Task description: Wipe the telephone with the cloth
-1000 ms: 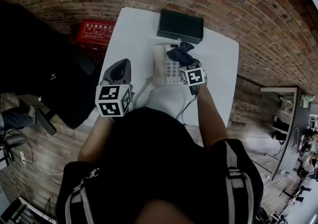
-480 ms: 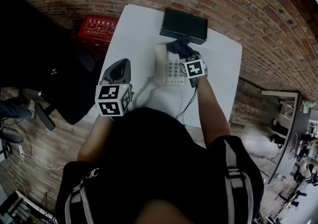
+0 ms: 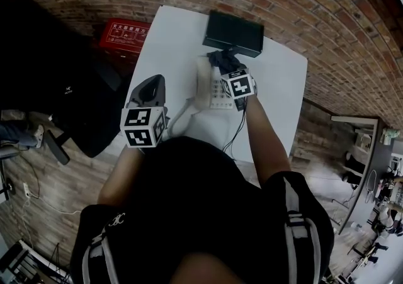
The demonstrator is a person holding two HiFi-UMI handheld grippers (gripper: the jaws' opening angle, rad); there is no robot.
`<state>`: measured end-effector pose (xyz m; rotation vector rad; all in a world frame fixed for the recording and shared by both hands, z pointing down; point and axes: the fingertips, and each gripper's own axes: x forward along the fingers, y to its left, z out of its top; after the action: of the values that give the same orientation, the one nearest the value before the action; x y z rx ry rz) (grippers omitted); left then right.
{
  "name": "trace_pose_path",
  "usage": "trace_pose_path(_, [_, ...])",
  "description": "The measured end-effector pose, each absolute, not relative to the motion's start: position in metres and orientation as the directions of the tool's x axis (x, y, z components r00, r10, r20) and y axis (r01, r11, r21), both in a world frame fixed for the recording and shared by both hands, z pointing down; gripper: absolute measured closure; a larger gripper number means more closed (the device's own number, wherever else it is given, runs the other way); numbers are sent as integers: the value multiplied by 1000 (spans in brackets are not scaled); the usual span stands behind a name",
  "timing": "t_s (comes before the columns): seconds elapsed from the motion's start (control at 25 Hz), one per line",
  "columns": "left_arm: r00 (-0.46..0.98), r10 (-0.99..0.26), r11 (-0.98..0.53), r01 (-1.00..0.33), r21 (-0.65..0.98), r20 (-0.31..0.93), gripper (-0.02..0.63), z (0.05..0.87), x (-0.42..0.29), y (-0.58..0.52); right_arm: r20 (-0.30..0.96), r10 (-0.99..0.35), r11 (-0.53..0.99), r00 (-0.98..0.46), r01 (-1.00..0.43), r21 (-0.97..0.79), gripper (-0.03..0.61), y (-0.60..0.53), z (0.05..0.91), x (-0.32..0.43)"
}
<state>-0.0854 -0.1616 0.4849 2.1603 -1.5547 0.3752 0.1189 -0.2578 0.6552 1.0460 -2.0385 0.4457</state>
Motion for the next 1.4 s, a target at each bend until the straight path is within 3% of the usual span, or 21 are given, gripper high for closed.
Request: trace_pose_path(1.4, [358,-815,-290,-933,215,455,617,483,-77,-160,692,-475,521,-543,-808,-276,528,-174,670,90])
